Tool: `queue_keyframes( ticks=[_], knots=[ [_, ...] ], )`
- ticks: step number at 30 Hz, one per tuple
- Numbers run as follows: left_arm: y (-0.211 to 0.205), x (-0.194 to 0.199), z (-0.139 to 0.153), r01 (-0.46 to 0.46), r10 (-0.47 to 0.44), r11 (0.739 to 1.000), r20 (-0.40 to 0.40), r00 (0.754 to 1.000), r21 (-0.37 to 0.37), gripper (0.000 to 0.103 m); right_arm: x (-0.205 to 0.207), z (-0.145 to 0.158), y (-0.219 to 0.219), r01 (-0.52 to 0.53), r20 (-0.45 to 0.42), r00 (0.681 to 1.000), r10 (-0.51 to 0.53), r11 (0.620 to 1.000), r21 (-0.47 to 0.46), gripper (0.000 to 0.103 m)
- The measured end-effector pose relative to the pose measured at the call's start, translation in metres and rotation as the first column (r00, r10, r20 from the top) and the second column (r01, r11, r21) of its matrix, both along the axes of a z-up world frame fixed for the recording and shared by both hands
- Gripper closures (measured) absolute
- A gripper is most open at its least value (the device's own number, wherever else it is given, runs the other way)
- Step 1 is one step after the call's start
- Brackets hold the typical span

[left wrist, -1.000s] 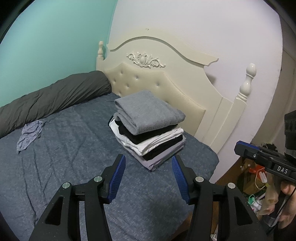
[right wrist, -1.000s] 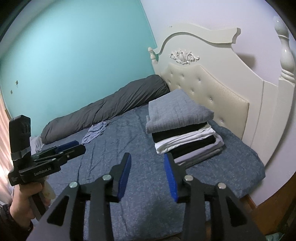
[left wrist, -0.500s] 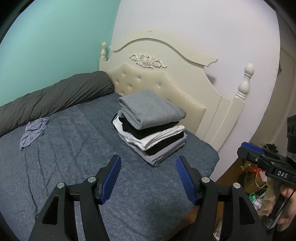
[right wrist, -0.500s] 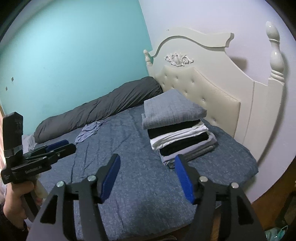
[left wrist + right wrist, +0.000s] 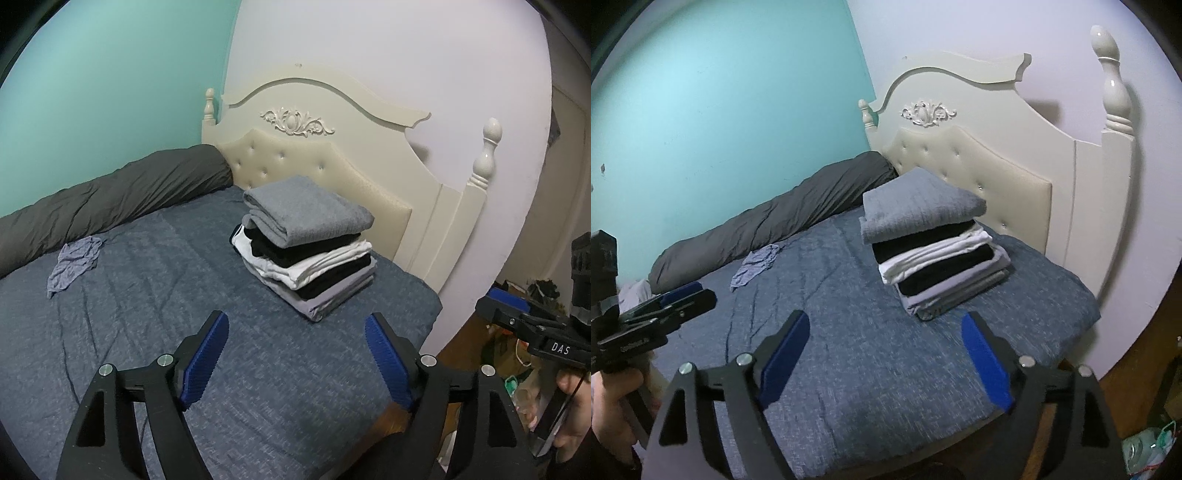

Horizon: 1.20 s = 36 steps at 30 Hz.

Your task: Fold clothes

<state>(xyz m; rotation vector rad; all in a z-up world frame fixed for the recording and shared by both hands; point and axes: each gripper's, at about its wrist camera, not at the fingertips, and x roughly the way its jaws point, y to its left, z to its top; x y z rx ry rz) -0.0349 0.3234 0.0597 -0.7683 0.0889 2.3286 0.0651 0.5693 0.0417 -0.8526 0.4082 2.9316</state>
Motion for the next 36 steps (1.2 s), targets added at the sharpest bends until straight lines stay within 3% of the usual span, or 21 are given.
queue_keyframes(
  ticks=[11,15,36],
  knots=[
    [-0.009,0.014,-0.008,-0.011,0.011,1.000,0.003,1.000,-0.003,0.011,0.017,-0.004,-0.009,0.032,-0.009,0.999,-0.032,0.999,0.007,0.007],
    [-0.012,0.019,-0.009,-0.016,0.016,1.000,0.002,1.000,0.011,0.001,0.023,-0.006,-0.014,0.038,-0.009,0.999,-0.038,0.999,0.016,0.006],
    [-0.017,0.027,-0.022,-0.028,0.028,1.000,0.032,0.999,0.014,0.000,0.040,-0.014,-0.026,0.083,-0.011,0.997,-0.082,0.994,0.073,0.003]
  ],
)
